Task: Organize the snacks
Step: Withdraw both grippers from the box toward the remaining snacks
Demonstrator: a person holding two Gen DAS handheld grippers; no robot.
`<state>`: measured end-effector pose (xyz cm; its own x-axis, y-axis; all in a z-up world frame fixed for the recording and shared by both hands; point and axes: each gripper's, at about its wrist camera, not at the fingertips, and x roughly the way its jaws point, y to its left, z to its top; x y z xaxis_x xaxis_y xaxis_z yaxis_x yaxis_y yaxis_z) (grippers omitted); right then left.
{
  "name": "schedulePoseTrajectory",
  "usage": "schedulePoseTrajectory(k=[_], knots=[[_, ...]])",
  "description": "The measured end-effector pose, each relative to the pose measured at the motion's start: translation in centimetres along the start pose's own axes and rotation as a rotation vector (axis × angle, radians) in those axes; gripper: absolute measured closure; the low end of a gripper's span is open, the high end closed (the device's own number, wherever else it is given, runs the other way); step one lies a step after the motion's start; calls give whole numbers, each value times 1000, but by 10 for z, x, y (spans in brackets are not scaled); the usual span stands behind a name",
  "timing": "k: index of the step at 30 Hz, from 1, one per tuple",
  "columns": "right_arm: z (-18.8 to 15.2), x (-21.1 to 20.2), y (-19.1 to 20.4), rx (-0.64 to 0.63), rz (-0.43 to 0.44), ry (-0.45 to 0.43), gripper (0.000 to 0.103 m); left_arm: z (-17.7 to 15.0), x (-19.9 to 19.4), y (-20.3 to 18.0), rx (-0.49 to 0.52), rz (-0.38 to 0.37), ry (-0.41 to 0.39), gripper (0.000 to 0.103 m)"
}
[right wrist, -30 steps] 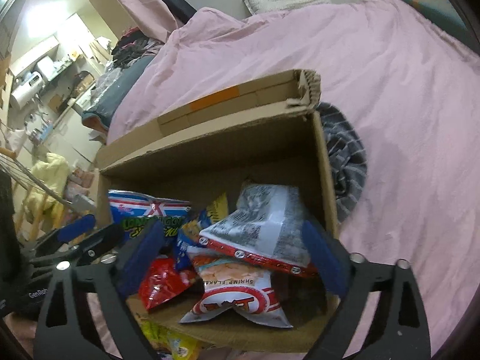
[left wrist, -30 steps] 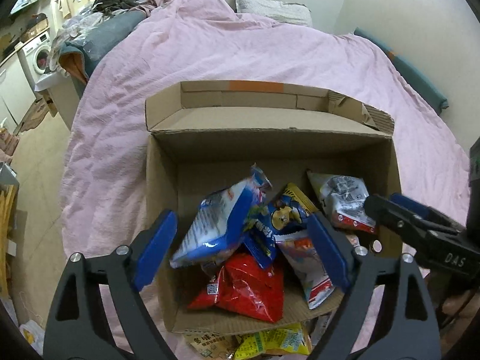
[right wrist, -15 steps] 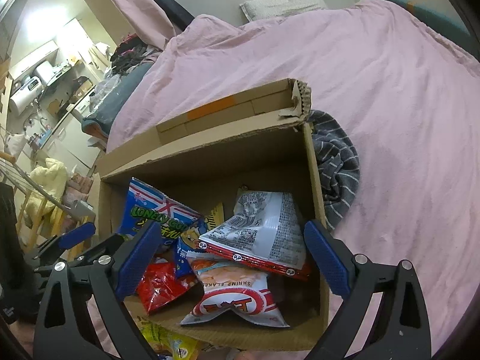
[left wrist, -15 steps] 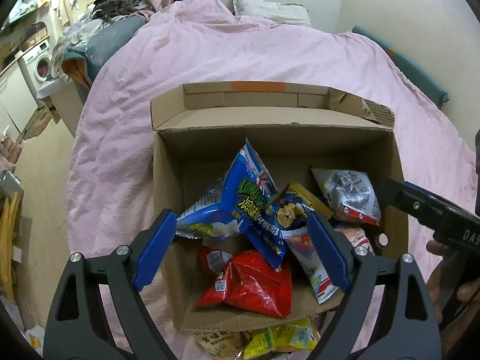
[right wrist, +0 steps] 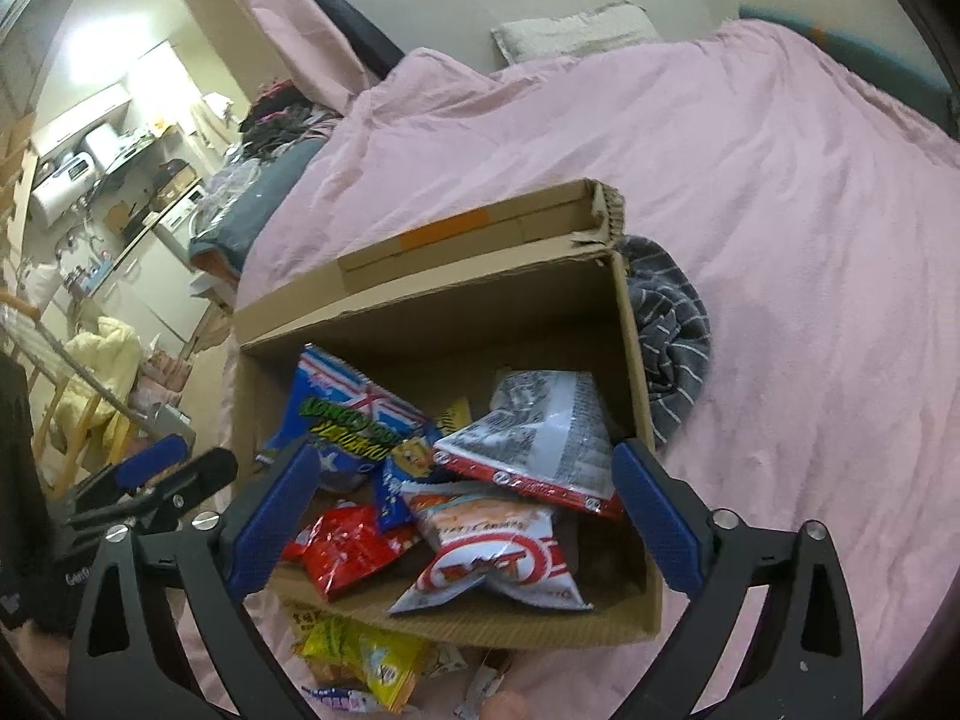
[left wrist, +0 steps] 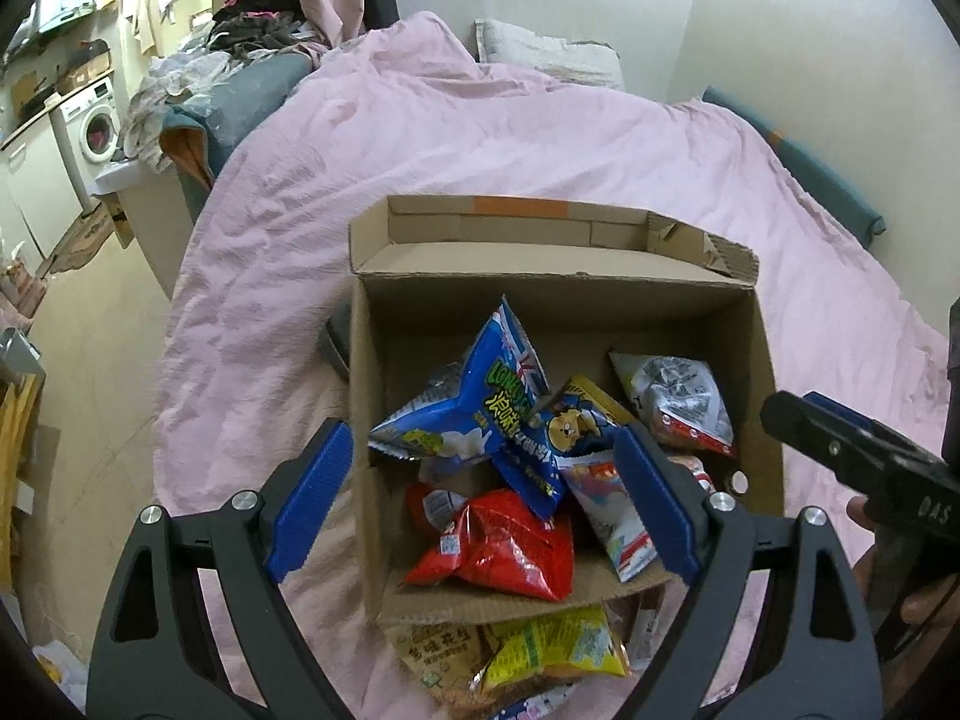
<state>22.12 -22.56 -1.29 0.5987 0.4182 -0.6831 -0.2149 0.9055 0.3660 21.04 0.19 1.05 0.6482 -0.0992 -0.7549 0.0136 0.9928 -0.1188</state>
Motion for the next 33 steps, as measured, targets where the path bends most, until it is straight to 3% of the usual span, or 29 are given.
schedulePoseTrajectory(k=[3,20,28,33], knots=[[-6,-9,6,-15,-8,-9,0,-6,-9,6,-10,5,-2,11],[-55,-42,0,60,-13,40,0,-54,-40,24,-33,39,49,11],[-83,-22,-22,136,8,199,0,-67,-35,40,-77,38,96,11],[-100,10,-22,240,150,345,0,-70,-31,58,-156,35,141,11]])
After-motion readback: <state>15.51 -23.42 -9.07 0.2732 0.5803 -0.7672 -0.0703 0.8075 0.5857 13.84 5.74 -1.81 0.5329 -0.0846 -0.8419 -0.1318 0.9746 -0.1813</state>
